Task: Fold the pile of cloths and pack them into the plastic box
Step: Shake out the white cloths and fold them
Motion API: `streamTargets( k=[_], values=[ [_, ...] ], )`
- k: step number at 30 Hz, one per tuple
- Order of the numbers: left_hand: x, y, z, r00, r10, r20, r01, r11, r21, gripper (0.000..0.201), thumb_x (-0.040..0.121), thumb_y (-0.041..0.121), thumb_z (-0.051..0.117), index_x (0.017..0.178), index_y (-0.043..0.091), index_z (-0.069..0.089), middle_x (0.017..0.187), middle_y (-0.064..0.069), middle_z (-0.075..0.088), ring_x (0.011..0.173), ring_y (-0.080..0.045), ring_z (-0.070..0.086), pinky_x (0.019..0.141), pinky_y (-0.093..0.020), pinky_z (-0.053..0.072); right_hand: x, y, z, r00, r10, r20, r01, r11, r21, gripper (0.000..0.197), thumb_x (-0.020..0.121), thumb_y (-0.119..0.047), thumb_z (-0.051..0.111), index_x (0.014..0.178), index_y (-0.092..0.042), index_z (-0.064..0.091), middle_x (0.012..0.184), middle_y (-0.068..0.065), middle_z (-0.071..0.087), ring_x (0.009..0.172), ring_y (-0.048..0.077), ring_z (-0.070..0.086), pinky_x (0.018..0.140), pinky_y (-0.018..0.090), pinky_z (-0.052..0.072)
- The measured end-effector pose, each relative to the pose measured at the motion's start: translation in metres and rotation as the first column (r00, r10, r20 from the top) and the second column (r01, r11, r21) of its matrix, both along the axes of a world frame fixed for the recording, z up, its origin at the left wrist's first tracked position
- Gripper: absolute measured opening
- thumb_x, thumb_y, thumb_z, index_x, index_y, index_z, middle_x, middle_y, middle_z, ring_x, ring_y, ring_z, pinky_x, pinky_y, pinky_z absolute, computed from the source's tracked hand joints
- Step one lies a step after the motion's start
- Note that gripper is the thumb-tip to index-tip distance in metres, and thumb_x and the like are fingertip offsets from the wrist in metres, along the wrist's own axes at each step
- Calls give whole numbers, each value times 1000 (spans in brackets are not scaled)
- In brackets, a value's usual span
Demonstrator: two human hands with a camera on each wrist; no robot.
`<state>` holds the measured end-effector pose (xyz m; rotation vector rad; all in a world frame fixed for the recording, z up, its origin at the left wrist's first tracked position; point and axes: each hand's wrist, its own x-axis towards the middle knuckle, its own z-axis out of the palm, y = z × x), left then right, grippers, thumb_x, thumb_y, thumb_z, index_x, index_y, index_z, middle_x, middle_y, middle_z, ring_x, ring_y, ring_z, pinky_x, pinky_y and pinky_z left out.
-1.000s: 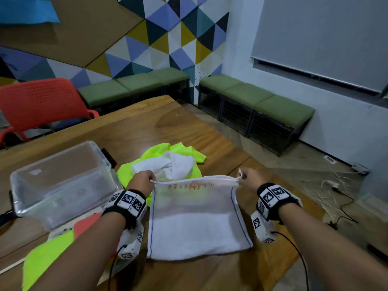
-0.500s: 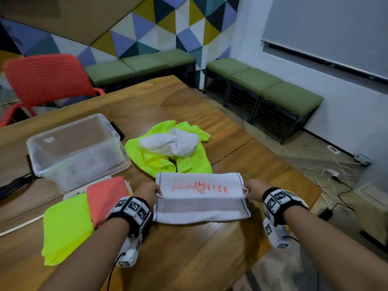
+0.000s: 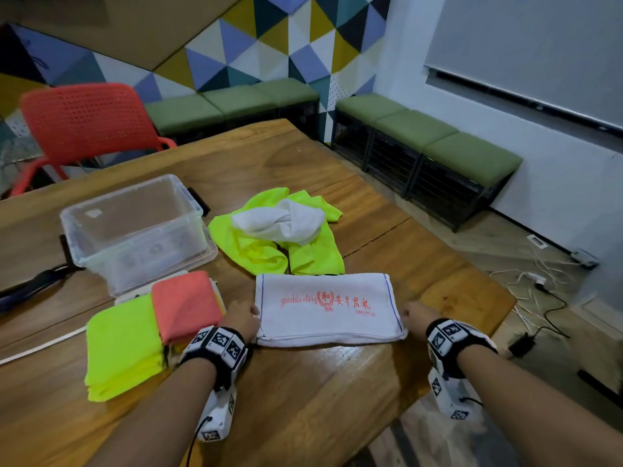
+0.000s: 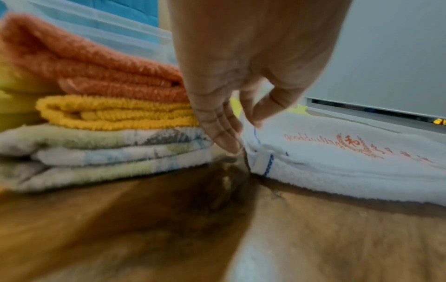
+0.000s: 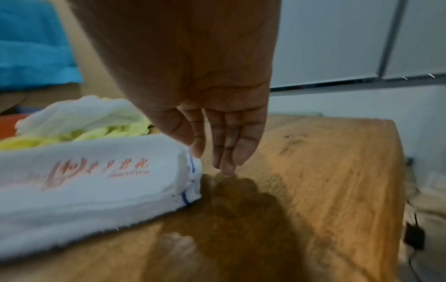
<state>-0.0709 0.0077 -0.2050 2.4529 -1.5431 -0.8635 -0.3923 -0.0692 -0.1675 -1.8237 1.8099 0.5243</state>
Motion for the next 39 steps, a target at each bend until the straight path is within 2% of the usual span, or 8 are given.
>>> streamTargets(
  k=[4, 10, 15, 19, 25, 29, 36, 39],
  values=[
    [-4, 3, 0, 993, 103, -56, -95, 987, 129, 37, 94, 27, 50, 118, 0, 56, 122, -17, 60, 112, -31, 57, 88, -31, 45, 3, 1, -3, 972, -227, 67, 224, 973, 50, 34, 94, -29, 53, 67, -11, 43, 66, 2, 47, 56, 12, 46, 47, 21, 34],
    [-13, 1, -1, 981, 152, -124, -130, 978, 166, 34, 87, 19, 61, 116, 2, 59, 118, -16, 63, 108, -29, 60, 79, -26, 44, 5, 2, -23, 899, -408, 160, 394, 912, 116, 28, 87, -15, 63, 66, -10, 45, 68, 4, 53, 62, 18, 54, 55, 23, 43],
    [-12, 2, 0, 923, 295, -249, -292, 955, 48, 38, 89, 11, 51, 125, 4, 41, 114, -24, 60, 88, -33, 62, 74, -34, 48, 6, 4, -16, 898, -411, 159, 403, 912, 79, 16, 87, -10, 59, 95, 3, 60, 72, 9, 54, 80, 23, 54, 58, 25, 43],
    [-8, 8, -1, 944, 255, -211, -225, 962, 154, 41, 86, 11, 55, 125, 5, 44, 120, -20, 58, 107, -34, 59, 85, -33, 48, 1, 2, -18, 882, -432, 189, 420, 902, 101, 26, 89, -11, 52, 65, -8, 43, 65, 7, 45, 71, 22, 48, 57, 25, 37],
    [-6, 12, -5, 940, 234, -250, -168, 951, 259, 14, 80, 15, 65, 70, 8, 58, 67, -7, 60, 64, -22, 57, 56, -22, 42, 2, 8, -22, 820, -480, 311, 462, 876, 134, 16, 88, -12, 61, 98, -1, 57, 70, 7, 55, 55, 15, 51, 46, 22, 40],
    [-6, 11, -2, 966, 194, -170, -139, 947, 290, 19, 83, 19, 64, 76, 3, 58, 86, -11, 60, 77, -24, 56, 67, -26, 44, 2, 8, -16, 859, -430, 279, 431, 900, 60, 20, 90, -14, 57, 101, 2, 58, 67, 7, 48, 57, 16, 46, 48, 22, 36],
    [-6, 11, 2, 999, 46, 22, -51, 935, 351, 38, 83, 29, 64, 113, 7, 59, 109, -9, 64, 90, -21, 58, 71, -25, 43, 7, 11, -9, 977, -212, 20, 213, 977, -20, 8, 85, -14, 59, 88, -6, 57, 101, 12, 60, 98, 26, 63, 64, 27, 46],
    [-12, 1, 12, 988, 28, 152, -59, 978, 202, 29, 88, 23, 53, 110, 5, 60, 117, -12, 63, 102, -27, 61, 74, -27, 44, 17, 1, -9, 983, -161, 83, 176, 958, -228, 30, 91, -18, 52, 121, -13, 50, 123, 11, 53, 108, 27, 57, 81, 32, 49]
  ],
)
